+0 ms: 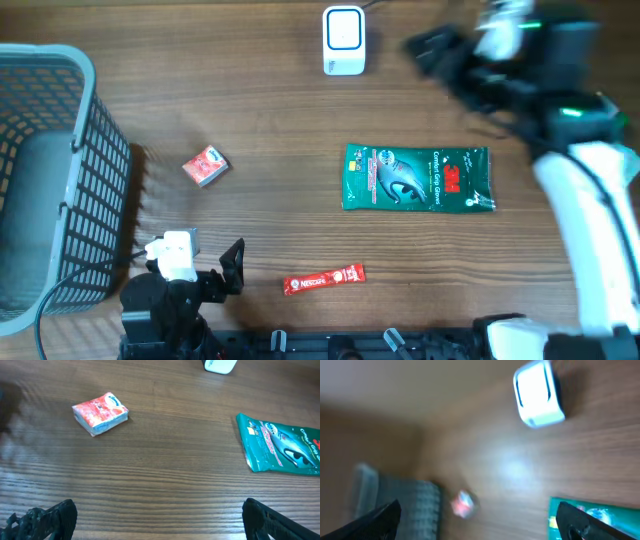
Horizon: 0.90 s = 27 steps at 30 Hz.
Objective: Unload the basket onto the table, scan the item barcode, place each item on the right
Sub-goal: 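Move the right gripper down toward the red Nescafe stick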
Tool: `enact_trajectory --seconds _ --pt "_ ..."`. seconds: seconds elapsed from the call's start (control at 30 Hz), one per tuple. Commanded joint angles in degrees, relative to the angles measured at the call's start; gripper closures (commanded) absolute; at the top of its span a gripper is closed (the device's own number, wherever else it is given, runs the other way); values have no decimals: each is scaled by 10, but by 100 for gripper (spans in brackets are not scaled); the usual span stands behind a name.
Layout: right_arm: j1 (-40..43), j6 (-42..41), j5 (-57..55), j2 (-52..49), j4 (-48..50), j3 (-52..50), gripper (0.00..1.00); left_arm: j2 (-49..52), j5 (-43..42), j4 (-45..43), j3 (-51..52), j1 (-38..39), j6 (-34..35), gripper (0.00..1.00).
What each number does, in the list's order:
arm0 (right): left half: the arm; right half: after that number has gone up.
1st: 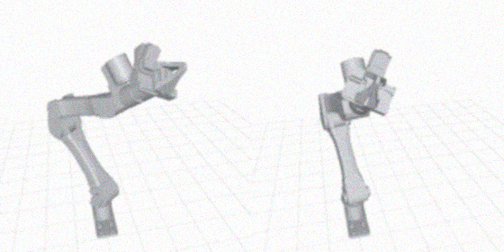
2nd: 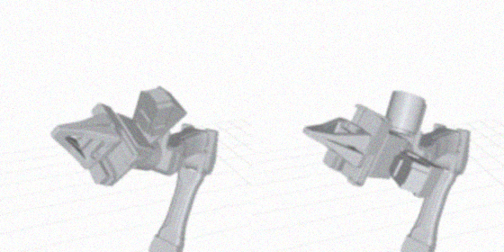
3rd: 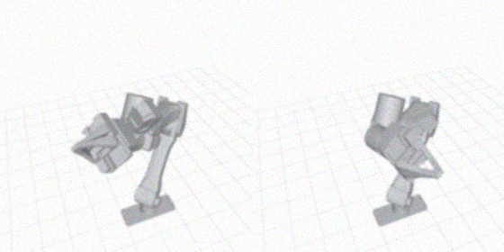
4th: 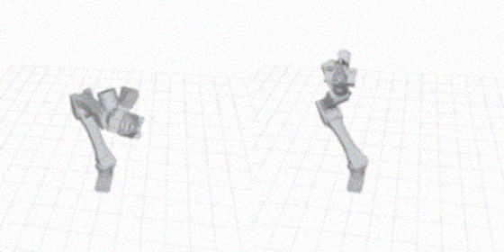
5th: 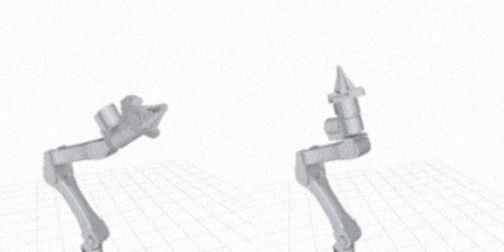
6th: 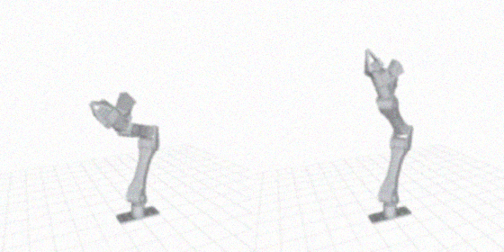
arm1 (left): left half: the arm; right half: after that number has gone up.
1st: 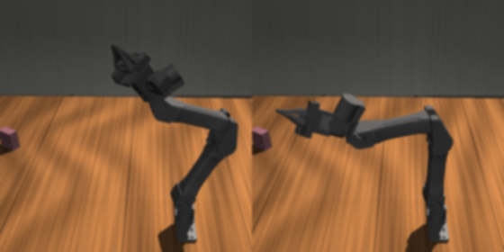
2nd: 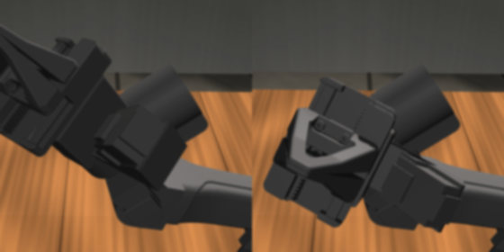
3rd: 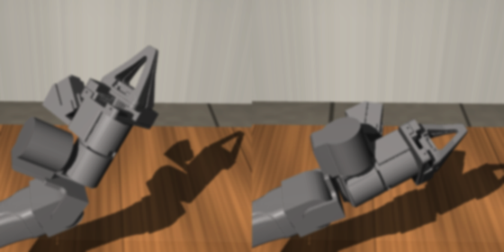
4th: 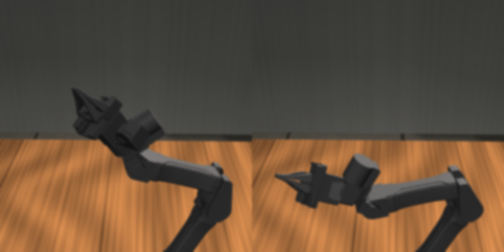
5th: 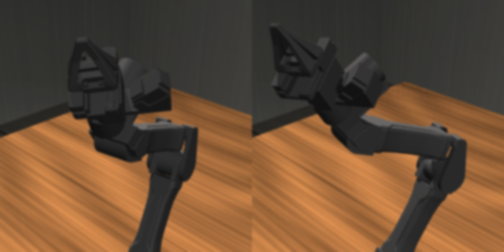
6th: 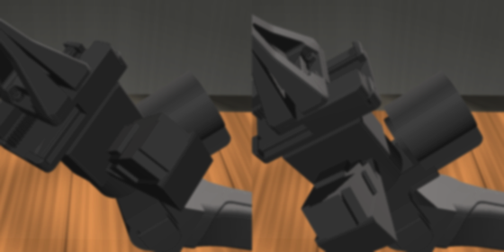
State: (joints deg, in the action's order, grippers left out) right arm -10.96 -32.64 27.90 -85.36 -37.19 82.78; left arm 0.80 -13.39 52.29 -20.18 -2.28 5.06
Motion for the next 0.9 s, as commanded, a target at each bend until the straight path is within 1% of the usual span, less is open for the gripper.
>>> enact_trajectory --seconds 0.0,0.03,0.07,0.1,0.2,0.33,0.37,0.4,0.43,0.5,0.63,0.7,0.77,0.87 --pt "-111 159 -75 -101 -40 -19 0 -4 -5 -3 2 -2 -3 0" --pt "-133 174 -75 -138 -65 -19 0 -4 -5 -3 2 -2 -3 0" --pt "-155 175 -71 -196 -140 -19 0 -4 -5 -3 2 -2 -3 0" --pt "-157 175 -71 -207 -169 -19 0 -4 -5 -3 2 -2 -3 0" --pt "-156 175 -57 -206 -248 -19 1 -4 -5 -3 2 -2 -3 0" --pt "-157 179 3 -189 -356 -19 0 -4 -5 -3 2 -2 -3 0" --pt "-159 191 5 -189 -379 -19 1 -4 -5 -3 2 -2 -3 0" --pt "-163 224 1 -189 -400 -19 4 -4 -5 -3 2 -2 -3 0" --pt "-169 258 -2 -189 -414 -21 5 -4 -5 -3 2 -2 -3 0" --pt "-187 299 -12 -189 -420 -31 5 -4 -5 -3 2 -2 -3 0" --pt "-235 299 -18 -189 -393 -73 13 -4 -5 -3 2 -2 -3 0" --pt "-264 283 -18 -189 -370 -104 13 -4 -5 -3 2 -2 -3 0" --pt "-302 250 -18 -189 -347 -140 13 -4 -5 -3 2 -2 -3 0" --pt "-368 189 -25 -189 -334 -166 17 -4 -5 -3 2 -2 -3 0"
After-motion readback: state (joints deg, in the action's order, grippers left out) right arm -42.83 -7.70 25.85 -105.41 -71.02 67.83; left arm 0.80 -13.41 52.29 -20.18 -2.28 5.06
